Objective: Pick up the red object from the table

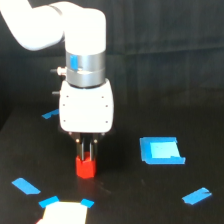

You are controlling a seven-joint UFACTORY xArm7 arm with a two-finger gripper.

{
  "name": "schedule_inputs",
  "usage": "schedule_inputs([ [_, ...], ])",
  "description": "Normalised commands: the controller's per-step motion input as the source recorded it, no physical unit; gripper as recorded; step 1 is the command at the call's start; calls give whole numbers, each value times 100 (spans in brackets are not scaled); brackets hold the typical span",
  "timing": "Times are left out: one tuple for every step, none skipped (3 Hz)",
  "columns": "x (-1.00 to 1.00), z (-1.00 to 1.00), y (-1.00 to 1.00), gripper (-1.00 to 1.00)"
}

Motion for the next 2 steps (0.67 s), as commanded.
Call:
schedule_inputs([
  [77,11,-71,-100],
  [-72,-51,-100,100],
])
